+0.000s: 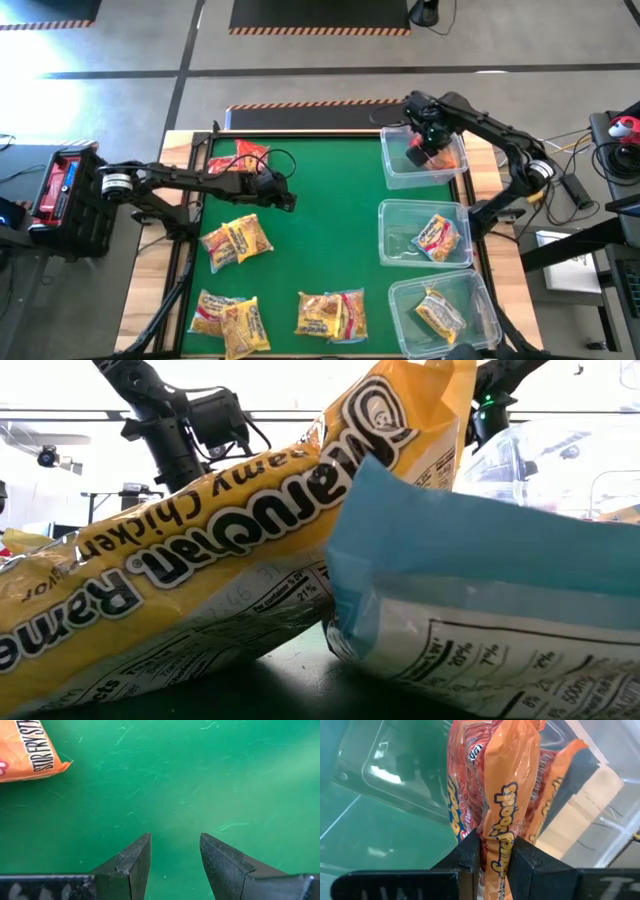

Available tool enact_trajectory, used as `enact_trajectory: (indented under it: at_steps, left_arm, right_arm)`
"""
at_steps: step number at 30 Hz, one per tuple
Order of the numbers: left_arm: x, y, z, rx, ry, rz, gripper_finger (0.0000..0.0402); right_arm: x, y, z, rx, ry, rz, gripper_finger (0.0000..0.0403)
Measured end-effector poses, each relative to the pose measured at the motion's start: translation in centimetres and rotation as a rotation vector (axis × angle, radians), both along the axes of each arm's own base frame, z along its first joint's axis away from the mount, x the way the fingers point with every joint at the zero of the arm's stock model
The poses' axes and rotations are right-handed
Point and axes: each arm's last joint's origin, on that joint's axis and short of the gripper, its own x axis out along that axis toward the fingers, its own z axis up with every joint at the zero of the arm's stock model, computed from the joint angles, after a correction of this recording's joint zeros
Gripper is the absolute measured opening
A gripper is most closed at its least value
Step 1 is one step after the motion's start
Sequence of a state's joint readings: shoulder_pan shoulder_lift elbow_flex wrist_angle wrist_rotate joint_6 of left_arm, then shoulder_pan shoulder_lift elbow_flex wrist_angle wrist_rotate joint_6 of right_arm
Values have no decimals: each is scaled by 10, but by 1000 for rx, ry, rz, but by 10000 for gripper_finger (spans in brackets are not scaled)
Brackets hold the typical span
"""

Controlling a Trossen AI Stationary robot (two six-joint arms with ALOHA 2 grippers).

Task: Sort Maruchan noodles
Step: Put the center red noodle pack into the top transparent bin, then move the top yellow noodle to the center of the table

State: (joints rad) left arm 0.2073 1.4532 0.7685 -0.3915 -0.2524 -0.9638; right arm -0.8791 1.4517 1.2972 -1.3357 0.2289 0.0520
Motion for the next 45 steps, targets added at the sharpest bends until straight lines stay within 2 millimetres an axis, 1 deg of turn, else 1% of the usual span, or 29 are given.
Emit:
enact_trajectory:
  at_steps: [4, 8, 15, 17, 20, 27, 30, 33, 37, 41, 45]
  left_arm:
    - [0, 0, 0, -3, -3, 6, 152]
    - [0, 0, 0, -3, -4, 6, 152]
    - [0, 0, 0, -6, -8, 13, 152]
    - [0, 0, 0, -6, -8, 13, 152]
    - [0, 2, 1, -6, -9, 19, 152]
    - [3, 11, 14, 5, 12, 29, 152]
    - [1, 16, 22, 41, 70, 61, 152]
    - [-4, 25, 30, 83, 152, 95, 152]
    - [-10, 40, 44, 124, 230, 114, 152]
    - [-14, 58, 56, 165, 258, 157, 152]
    - [-20, 72, 61, 186, 270, 188, 152]
  right_arm:
    - [3, -6, -8, 16, 19, 9, 62]
    - [6, -10, -14, 33, 38, 58, 84]
    - [6, -10, -14, 15, 56, 67, 115]
    - [4, -10, -10, -12, 76, 67, 122]
    - [3, -9, 2, -50, 72, 69, 127]
    - [3, -9, 39, -173, -28, 27, 117]
    - [5, -11, 53, -230, -106, -17, 109]
    - [11, -13, 64, -248, -258, -8, 103]
    - [23, -17, 73, -230, -538, 65, 95]
    - [36, -21, 83, -205, -800, 140, 88]
    - [54, -20, 86, -204, -971, 203, 83]
